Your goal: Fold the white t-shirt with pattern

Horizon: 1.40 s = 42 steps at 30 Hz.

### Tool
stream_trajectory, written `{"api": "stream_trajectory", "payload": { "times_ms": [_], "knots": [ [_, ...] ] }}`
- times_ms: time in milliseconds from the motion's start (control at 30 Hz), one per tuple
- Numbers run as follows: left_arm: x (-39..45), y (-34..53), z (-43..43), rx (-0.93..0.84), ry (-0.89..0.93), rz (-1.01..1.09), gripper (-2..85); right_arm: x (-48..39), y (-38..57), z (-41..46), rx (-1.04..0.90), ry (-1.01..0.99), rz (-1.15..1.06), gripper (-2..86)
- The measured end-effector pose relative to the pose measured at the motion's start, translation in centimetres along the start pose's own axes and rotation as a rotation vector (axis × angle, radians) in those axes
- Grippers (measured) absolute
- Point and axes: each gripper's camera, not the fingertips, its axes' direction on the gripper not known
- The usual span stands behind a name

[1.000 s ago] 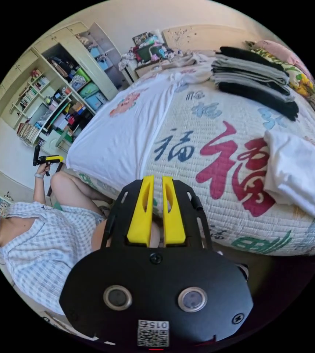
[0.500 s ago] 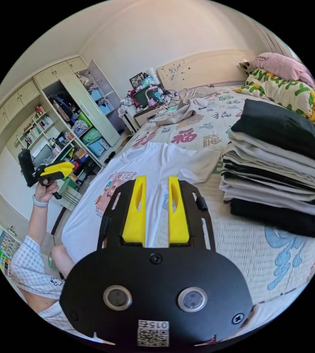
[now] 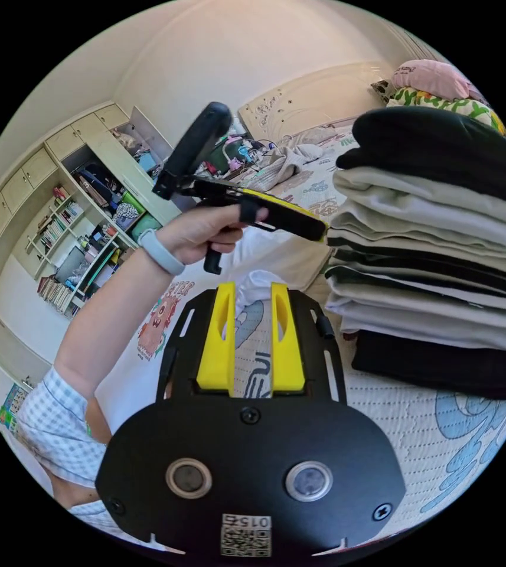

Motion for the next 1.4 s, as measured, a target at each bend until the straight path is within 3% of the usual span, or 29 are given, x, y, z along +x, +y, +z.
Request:
{"api": "stream_trajectory", "payload": {
  "times_ms": [233,533,633,767,867,933,1100,1200,1333,1400],
  "knots": [
    [-1.3,-1.3,1.5,0.02,-0.088,0.002,1.9,-1.4,-1.5,4.1,-0.047,0.15,-0.018,3.1],
    [-5.8,4.3,-8.1,0.34,-0.109,-0.065,0.2,-4.8,-1.8,2.9,0.125,0.147,-0.118,-0.2],
    [-8.2,9.4,-12.1,0.452,-0.067,-0.121,0.2,-7.4,-1.9,3.8,0.122,0.131,-0.216,-0.2],
    [-11.8,19.2,-15.4,0.559,-0.045,-0.233,0.4,-13.2,-1.9,6.3,-0.082,-0.002,-0.535,0.1],
    [-15.0,24.9,-14.4,0.468,-0.048,-0.324,1.6,-16.3,-1.4,9.8,-0.334,-0.062,-0.645,1.1],
    [-17.5,27.4,-13.1,0.384,-0.023,-0.42,3.4,-17.3,-1.2,11.0,-0.4,-0.072,-0.659,2.8],
    [-21.7,30.9,-13.0,0.4,0.136,-0.512,9.6,-19.7,-0.5,11.7,-0.26,0.088,-0.749,7.9],
    [-21.9,29.5,-12.2,0.337,0.175,-0.473,10.0,-20.4,0.0,15.5,-0.423,0.182,-0.77,8.5],
    [-20.7,28.2,-12.5,0.284,0.087,-0.392,2.2,-20.2,-0.3,16.2,-0.386,0.17,-0.753,1.4],
    [-19.9,29.5,-14.5,0.377,0.121,-0.384,1.3,-19.8,-0.9,15.4,-0.36,0.109,-0.731,0.6]
  ]
}}
